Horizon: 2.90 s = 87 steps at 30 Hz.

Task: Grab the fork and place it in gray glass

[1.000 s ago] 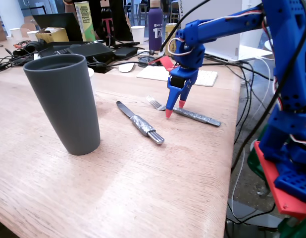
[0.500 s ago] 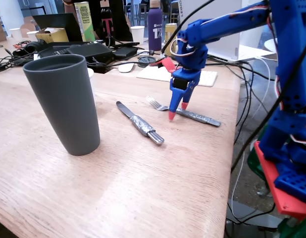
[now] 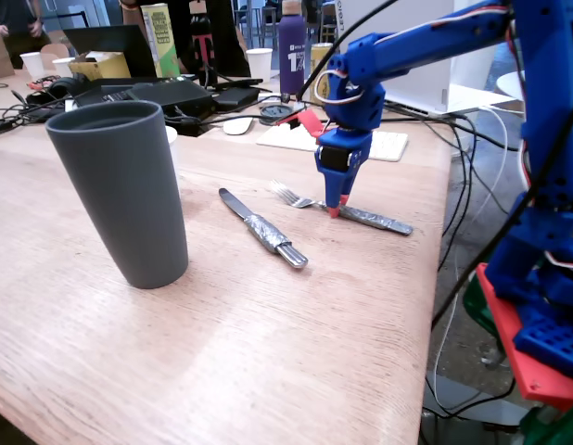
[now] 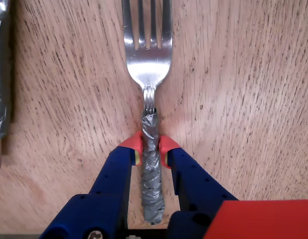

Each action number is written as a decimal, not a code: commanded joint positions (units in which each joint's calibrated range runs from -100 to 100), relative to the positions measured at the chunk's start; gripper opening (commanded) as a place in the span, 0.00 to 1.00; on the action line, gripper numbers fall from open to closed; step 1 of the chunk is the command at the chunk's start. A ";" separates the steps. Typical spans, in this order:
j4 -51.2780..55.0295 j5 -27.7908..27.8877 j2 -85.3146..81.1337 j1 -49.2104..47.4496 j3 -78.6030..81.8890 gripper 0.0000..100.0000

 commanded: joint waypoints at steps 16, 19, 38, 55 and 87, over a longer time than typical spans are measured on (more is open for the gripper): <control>0.53 0.00 -60.13 0.20 20.35 0.00; 0.45 0.00 -61.76 0.03 21.01 0.00; -15.72 0.05 -37.32 -48.53 -31.28 0.00; -50.86 -7.28 -30.63 -49.88 -14.29 0.00; -59.65 -7.72 -21.28 -43.28 -1.45 0.20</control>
